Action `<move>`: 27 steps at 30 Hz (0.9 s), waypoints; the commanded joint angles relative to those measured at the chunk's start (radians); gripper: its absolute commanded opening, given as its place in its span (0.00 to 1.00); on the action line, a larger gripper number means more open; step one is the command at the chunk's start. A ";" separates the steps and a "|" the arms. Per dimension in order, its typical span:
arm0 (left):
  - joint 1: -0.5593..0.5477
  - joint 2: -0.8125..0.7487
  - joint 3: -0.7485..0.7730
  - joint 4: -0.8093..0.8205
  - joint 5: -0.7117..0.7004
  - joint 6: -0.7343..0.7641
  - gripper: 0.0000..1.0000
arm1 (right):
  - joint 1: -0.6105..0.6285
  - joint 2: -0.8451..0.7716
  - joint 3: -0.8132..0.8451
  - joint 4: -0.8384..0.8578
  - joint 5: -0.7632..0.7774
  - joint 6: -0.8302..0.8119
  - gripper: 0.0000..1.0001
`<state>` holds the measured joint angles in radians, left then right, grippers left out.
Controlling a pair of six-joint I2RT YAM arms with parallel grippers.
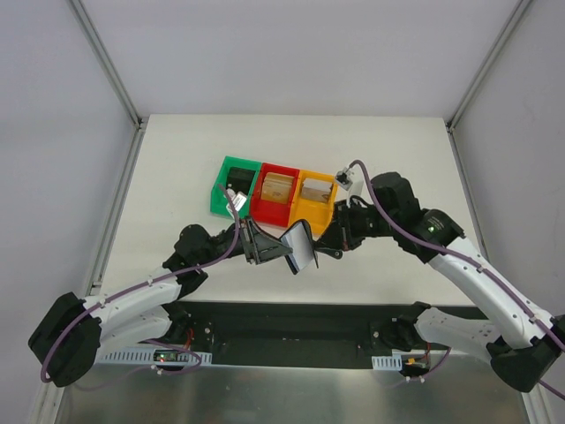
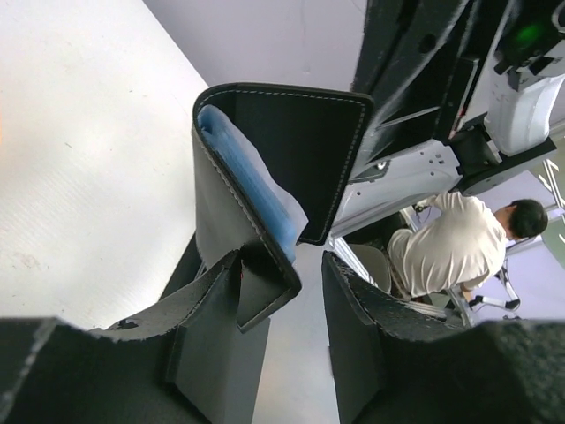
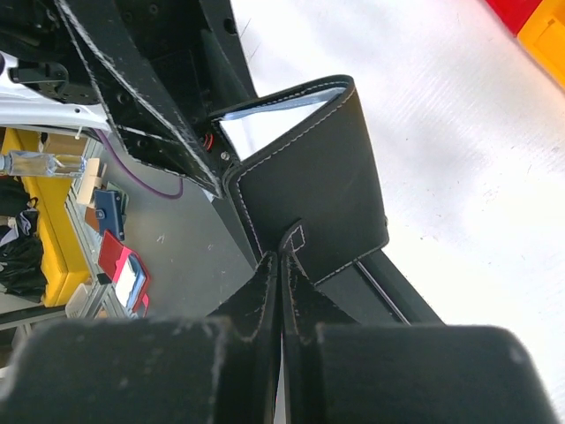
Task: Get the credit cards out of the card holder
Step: Open the card holder.
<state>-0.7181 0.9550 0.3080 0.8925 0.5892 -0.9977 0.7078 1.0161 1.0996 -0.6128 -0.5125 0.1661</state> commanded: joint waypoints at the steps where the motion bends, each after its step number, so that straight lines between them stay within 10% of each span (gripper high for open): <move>1: 0.008 -0.047 0.043 -0.003 0.023 0.034 0.38 | -0.013 -0.027 -0.030 0.071 -0.050 0.007 0.00; 16: 0.008 -0.053 0.045 -0.009 0.026 0.047 0.01 | -0.014 -0.030 -0.056 0.119 -0.083 0.035 0.00; 24: 0.008 -0.085 0.091 -0.175 -0.009 0.105 0.00 | -0.021 -0.036 -0.070 0.113 -0.072 0.030 0.00; 27: 0.006 -0.104 0.198 -0.427 -0.022 0.200 0.00 | -0.037 -0.047 -0.084 0.099 -0.064 0.019 0.32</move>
<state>-0.7181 0.8932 0.3607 0.6968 0.5896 -0.9199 0.6903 1.0050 1.0279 -0.5350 -0.5762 0.1951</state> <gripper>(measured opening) 0.009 0.156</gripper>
